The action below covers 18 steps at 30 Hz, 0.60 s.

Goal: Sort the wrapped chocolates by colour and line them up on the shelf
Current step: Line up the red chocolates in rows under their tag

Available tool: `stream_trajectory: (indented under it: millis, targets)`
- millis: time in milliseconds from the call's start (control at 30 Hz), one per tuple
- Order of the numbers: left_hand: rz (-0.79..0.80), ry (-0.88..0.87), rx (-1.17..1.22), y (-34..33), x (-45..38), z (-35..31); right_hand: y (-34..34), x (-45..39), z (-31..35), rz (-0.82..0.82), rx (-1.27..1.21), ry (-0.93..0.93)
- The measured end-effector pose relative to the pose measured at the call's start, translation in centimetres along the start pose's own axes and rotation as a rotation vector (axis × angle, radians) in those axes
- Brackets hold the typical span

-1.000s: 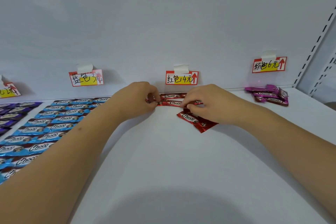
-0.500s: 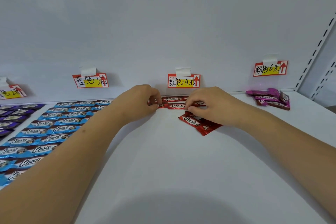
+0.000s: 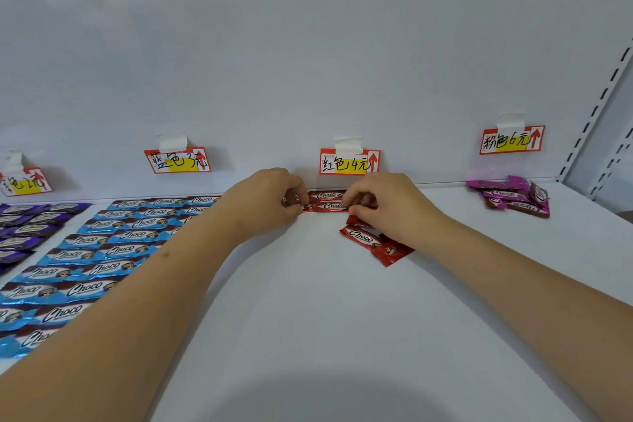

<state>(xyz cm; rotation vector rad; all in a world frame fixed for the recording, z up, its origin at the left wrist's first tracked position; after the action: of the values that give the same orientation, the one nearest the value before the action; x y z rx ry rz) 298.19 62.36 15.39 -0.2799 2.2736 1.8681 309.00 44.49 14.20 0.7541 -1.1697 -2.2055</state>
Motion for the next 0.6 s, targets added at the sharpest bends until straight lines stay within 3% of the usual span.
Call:
stream_trajectory:
  millis: [300,467,600]
  targets:
    - [-0.005,-0.012,0.011,0.2,0.2,0.1,0.6,0.4,0.6,0.004,0.153,0.169]
    - [-0.042,-0.036,0.014,0.4,0.3,0.1,4.3,0.4,-1.2,-0.162,0.162,0.058]
    - [-0.065,-0.043,0.036,0.6,0.2,-0.1,6.1,0.7,-2.5,-0.059,0.275,-0.013]
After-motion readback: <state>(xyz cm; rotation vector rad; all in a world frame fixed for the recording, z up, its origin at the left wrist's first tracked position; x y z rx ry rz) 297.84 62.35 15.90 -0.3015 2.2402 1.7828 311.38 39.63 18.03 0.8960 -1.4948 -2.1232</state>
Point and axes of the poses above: each hand's wrist, its own x-axis away from the middle knuckle, its own y-axis out of the back of the hand, z = x × y, the point moved 2 cm from there along -x, towards the middle knuckle, and after that the axes turned 10 degrees about -y, right-handed, at the moved point
